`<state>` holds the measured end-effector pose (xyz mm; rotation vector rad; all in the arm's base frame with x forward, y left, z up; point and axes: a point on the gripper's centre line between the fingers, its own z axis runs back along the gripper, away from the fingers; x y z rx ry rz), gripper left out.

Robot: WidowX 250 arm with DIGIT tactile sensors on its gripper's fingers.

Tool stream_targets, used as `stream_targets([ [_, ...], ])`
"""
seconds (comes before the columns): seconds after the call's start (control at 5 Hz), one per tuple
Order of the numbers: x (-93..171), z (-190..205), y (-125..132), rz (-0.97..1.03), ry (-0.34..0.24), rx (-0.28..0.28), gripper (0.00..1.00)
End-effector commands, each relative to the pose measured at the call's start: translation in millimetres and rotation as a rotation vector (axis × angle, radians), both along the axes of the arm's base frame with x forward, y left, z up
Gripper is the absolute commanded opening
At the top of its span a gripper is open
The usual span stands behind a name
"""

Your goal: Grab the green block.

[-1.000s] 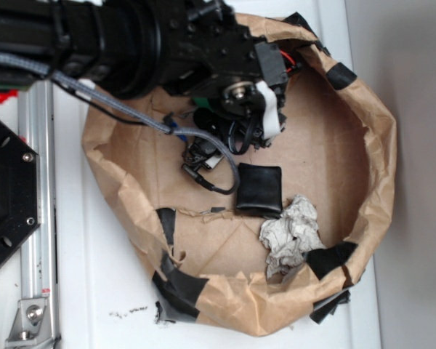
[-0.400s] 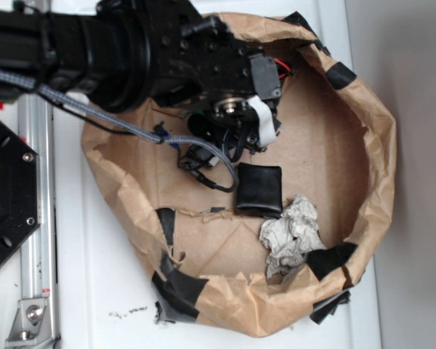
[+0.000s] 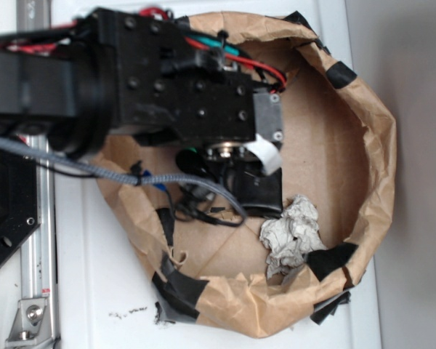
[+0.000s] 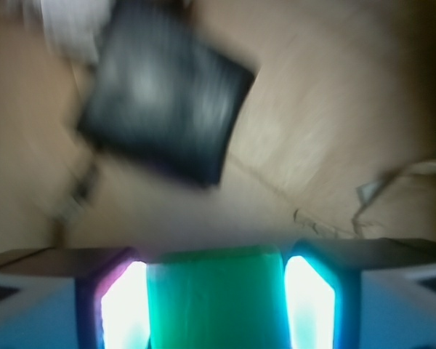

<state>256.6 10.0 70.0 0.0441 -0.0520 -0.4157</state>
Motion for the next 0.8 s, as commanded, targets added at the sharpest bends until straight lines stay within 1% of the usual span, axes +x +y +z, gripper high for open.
stream_targets([
  [0.0,38.3,60.6,-27.5,0.317,-0.059,-0.029,0.0],
  [0.2,36.1,60.2,-19.5,0.393,-0.124,-0.06,0.0],
  [0.4,28.9,62.9,-15.2,0.457,-0.126,-0.083,0.0],
  [0.6,17.8,69.9,-12.7,0.487,-0.146,-0.086,0.0],
])
